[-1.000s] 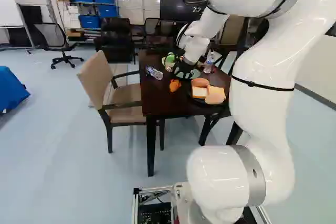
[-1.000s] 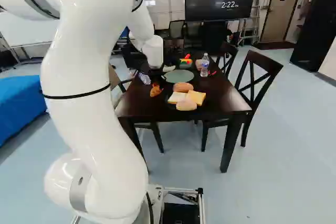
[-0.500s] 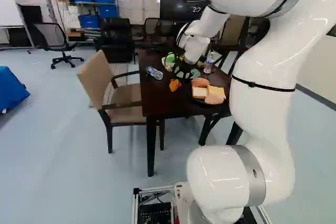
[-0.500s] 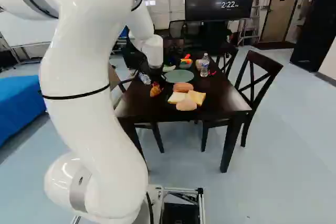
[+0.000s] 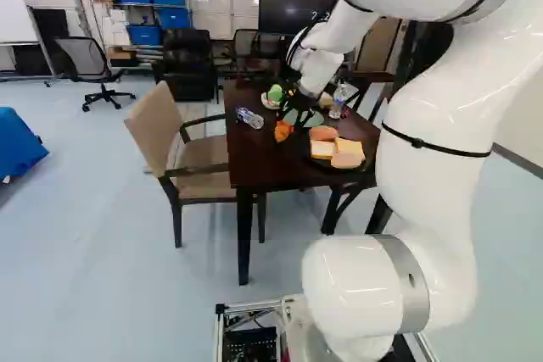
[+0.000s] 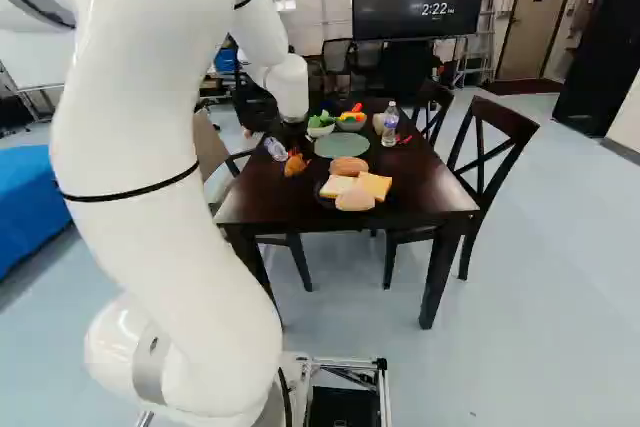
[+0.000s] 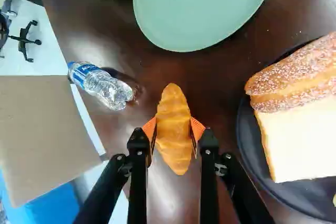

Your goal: Move the croissant to the empty plate

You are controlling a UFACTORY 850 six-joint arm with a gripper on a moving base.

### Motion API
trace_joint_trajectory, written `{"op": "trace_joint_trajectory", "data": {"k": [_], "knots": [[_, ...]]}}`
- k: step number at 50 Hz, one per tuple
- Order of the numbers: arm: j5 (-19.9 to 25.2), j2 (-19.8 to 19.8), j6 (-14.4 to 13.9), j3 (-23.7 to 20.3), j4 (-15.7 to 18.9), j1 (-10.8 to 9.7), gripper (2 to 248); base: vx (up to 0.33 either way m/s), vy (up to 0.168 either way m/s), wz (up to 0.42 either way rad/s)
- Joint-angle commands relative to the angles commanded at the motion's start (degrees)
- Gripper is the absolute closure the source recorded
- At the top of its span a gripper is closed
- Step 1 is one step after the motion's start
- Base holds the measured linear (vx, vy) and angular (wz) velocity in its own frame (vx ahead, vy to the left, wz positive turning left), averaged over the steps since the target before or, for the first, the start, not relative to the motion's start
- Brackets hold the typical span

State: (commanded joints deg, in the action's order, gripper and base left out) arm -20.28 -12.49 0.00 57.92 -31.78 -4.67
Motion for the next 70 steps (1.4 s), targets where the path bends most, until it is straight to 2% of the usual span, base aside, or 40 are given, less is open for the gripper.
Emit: {"op": "trace_joint_trajectory", "data": {"k": [14, 25, 58, 70], "knots": [[0.0, 2.2, 0.0, -0.3, 0.0, -0.1, 144, 0.0, 0.0, 0.0], [0.0, 2.5, 0.0, 1.1, 0.0, -0.9, 144, 0.0, 0.0, 0.0], [0.0, -0.6, 0.0, 9.7, 0.0, -4.4, 144, 0.0, 0.0, 0.0], [0.0, -3.6, 0.0, 13.2, 0.0, -5.5, 144, 0.0, 0.0, 0.0]]}}
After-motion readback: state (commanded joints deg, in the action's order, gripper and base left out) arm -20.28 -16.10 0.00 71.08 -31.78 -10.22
